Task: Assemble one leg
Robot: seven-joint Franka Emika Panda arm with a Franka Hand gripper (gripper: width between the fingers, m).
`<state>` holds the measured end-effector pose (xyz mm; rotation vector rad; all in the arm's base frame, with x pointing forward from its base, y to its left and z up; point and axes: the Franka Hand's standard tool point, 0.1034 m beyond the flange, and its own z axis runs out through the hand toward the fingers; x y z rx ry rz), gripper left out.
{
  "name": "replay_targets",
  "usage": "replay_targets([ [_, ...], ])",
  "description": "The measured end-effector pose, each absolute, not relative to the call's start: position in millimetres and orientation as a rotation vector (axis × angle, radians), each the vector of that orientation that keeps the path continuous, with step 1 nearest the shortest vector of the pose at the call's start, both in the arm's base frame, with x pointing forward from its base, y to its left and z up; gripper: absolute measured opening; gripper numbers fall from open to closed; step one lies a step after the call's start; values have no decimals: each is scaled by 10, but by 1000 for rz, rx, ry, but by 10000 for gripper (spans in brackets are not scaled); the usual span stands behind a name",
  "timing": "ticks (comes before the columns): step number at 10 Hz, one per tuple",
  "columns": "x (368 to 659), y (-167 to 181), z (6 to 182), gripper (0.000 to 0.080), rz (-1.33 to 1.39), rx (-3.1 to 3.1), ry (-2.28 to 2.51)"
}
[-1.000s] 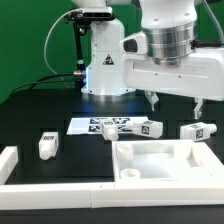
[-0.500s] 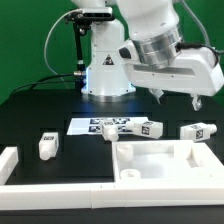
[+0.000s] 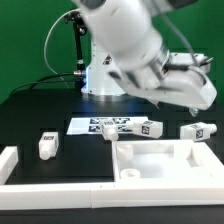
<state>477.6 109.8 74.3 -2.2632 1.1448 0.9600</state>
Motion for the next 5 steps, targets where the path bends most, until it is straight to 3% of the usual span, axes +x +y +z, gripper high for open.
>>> replay_targets([
  [2,4759,1045,718,649,1092,-2225,1093],
  [5,4780,1071,629,649,1065,-2206,1142],
])
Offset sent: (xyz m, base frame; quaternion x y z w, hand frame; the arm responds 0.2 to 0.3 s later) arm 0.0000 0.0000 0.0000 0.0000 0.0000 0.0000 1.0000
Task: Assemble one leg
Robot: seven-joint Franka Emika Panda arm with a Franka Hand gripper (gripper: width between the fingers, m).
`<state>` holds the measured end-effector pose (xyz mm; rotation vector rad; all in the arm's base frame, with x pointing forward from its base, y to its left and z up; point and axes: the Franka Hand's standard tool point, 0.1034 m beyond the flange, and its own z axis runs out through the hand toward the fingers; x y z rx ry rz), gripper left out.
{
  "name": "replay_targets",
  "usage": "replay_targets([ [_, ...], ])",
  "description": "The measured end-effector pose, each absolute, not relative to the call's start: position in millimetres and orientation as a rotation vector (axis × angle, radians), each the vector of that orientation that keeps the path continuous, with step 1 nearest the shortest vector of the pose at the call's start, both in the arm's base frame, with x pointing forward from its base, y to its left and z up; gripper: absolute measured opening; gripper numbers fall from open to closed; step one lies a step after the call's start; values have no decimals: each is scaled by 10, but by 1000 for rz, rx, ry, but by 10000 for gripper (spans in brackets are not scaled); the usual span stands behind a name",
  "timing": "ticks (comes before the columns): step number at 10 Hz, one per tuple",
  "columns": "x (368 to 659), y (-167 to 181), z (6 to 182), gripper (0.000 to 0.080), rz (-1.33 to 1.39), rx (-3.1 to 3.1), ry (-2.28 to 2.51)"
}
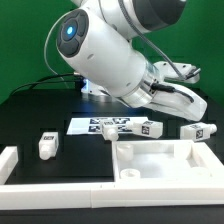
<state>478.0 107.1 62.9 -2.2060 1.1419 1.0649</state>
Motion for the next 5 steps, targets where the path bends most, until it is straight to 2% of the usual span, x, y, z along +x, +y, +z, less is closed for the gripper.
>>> replay_targets([
  [3,4659,1285,442,649,1055,-2133,1218],
  [5,4666,1265,436,649,1052,-2135,1220],
])
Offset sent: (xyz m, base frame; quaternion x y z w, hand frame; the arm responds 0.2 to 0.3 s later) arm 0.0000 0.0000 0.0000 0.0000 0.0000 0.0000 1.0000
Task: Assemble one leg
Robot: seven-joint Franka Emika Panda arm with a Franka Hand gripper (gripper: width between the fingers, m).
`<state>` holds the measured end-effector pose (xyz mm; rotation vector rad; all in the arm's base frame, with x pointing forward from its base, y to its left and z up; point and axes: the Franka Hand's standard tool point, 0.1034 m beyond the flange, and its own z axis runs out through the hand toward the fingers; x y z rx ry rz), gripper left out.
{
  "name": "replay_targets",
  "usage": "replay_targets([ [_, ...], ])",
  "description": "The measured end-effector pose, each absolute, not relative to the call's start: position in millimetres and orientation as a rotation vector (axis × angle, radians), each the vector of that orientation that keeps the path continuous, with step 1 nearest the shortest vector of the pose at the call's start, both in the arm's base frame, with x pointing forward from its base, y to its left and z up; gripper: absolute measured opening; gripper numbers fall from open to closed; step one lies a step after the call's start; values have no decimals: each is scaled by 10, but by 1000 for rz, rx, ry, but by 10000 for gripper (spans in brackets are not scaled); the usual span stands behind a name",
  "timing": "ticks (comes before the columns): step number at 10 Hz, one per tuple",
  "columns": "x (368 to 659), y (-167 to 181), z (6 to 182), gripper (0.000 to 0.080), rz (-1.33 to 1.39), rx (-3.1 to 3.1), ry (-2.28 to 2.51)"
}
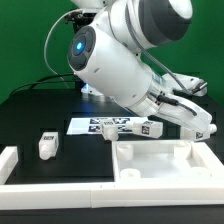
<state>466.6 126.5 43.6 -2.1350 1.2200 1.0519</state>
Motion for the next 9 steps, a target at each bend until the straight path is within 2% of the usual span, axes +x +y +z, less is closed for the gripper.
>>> replay_targets([
  [9,4644,1267,422,649,1060,-2022,1278],
])
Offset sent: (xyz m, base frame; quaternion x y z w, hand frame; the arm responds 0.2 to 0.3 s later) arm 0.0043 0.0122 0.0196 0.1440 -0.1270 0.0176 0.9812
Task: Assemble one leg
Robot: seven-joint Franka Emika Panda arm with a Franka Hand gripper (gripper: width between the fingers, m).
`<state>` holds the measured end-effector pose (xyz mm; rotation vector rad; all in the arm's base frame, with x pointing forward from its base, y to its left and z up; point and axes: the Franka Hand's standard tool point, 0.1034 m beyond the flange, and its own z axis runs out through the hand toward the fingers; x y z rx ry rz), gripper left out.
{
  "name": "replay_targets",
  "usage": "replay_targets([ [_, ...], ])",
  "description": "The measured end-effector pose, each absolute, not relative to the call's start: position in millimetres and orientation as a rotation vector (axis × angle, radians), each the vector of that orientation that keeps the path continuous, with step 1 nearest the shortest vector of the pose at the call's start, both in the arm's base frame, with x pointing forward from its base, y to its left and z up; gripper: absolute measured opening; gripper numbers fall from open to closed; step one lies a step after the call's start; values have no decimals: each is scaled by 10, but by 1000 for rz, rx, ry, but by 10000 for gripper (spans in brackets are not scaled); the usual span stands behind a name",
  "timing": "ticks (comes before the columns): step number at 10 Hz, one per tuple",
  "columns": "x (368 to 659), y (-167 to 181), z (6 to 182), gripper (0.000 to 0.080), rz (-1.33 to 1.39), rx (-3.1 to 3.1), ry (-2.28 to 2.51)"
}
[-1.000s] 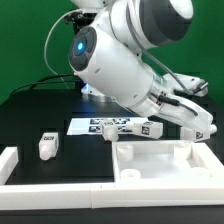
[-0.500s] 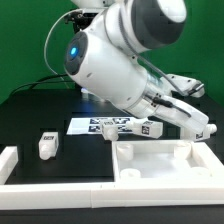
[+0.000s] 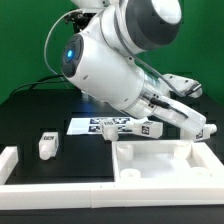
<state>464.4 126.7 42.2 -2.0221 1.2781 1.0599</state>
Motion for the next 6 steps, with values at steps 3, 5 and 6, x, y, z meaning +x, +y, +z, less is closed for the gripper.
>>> replay_targets([
  [3,4510,1448,253,649,1072,-1963,1338],
  [5,4472,1513,195,649,1087,-1968,1337],
  [6,4471,1503,190,649,1086,-1966,1340],
])
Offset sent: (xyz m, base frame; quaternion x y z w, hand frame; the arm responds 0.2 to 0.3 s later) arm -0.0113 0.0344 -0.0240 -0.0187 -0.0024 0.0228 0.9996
